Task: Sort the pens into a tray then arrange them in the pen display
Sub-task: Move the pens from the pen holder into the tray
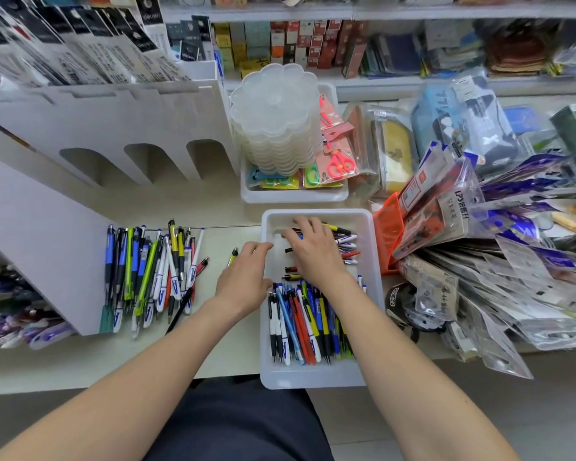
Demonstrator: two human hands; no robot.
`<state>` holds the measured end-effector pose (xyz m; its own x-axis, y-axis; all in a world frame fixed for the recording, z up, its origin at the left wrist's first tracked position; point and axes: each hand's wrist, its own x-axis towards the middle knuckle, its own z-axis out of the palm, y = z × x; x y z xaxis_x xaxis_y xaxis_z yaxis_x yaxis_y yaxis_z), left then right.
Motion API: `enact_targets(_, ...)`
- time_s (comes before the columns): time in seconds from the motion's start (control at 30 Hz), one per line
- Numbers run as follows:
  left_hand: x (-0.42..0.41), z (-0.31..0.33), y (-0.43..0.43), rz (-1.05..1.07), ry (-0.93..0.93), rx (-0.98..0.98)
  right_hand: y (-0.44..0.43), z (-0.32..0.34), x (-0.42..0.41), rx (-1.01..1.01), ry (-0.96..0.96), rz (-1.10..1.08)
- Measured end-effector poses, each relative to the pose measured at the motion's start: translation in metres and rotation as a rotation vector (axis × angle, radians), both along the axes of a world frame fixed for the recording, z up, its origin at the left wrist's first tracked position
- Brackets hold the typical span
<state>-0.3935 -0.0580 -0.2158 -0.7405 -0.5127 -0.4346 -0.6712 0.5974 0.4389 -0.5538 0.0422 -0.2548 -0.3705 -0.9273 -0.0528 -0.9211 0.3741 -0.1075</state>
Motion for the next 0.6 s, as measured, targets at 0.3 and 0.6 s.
enact_targets(0.3,-0.026,0.006,0.025,-0.223,0.043,-0.090,0.014,-0.003,-0.014,-0.182,-0.307,-0.021)
enact_targets(0.6,-0.074,0.000,0.037,0.170,-0.207,0.312,0.066,-0.005,-0.023,-0.090,-0.282,-0.463)
